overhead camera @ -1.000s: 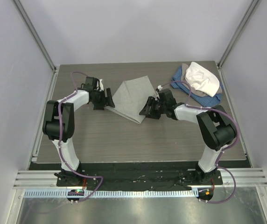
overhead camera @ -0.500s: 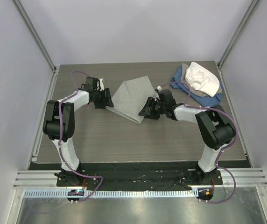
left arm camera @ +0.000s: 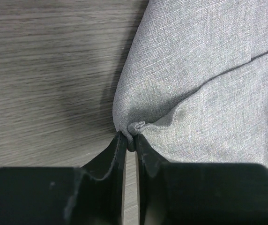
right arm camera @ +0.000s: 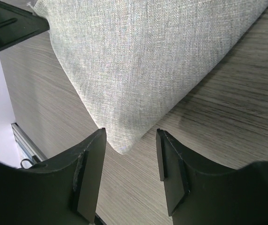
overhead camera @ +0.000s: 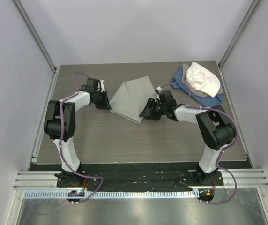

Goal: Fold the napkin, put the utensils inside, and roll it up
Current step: Roll the napkin with the utensil

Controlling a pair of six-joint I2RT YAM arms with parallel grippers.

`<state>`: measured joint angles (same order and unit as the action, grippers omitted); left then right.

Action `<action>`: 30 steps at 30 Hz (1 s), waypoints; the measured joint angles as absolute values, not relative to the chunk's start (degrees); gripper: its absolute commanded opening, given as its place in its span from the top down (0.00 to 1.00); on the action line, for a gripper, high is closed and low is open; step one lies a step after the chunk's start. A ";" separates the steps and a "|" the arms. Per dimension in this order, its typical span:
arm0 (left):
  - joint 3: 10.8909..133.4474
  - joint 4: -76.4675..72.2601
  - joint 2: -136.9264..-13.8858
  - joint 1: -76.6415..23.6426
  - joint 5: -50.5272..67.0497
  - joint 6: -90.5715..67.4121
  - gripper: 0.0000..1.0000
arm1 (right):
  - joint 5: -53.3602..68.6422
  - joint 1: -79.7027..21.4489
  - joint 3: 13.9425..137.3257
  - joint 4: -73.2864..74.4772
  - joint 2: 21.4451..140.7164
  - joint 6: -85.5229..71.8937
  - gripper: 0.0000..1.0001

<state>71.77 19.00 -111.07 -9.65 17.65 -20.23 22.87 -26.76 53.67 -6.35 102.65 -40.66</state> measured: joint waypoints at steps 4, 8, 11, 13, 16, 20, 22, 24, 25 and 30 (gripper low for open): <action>71.77 19.07 -111.26 -9.72 18.02 -20.43 1.00 | 22.83 -26.76 53.69 -5.45 102.65 -38.24 0.45; 71.77 19.22 -111.28 -9.80 18.04 -20.49 1.00 | 22.39 -26.76 54.02 -3.07 102.08 -34.17 0.46; 71.77 19.70 -111.26 -9.85 18.04 -20.58 1.00 | 21.43 -26.79 55.00 -0.62 100.49 -29.89 0.46; 71.79 20.14 -111.24 -9.87 18.06 -20.64 1.00 | 20.12 -27.00 55.86 0.58 99.04 -26.98 0.45; 72.42 22.17 -111.22 -9.91 18.20 -20.78 1.00 | 16.34 -28.47 58.19 2.55 96.97 -21.80 0.43; 74.91 26.63 -111.39 -10.00 18.76 -20.82 1.00 | 10.00 -32.77 61.80 3.36 96.09 -14.96 0.40; 76.77 28.71 -111.79 -10.02 19.53 -20.82 1.00 | 7.09 -35.79 63.33 3.38 96.14 -11.62 0.38; 78.08 30.33 -112.18 -10.00 20.23 -20.82 1.00 | 3.79 -39.18 65.04 3.31 96.90 -8.21 0.36; 78.50 30.96 -112.33 -10.00 20.64 -20.84 1.00 | 2.28 -40.62 65.89 2.92 97.67 -6.48 0.36; 79.07 33.61 -112.79 -9.58 23.18 -22.02 1.00 | -5.08 -47.57 67.20 -1.56 102.26 0.16 0.34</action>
<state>79.07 33.61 -112.79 -9.58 23.18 -22.02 -5.08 -47.57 67.20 -1.56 102.26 0.16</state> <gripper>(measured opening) 0.021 0.654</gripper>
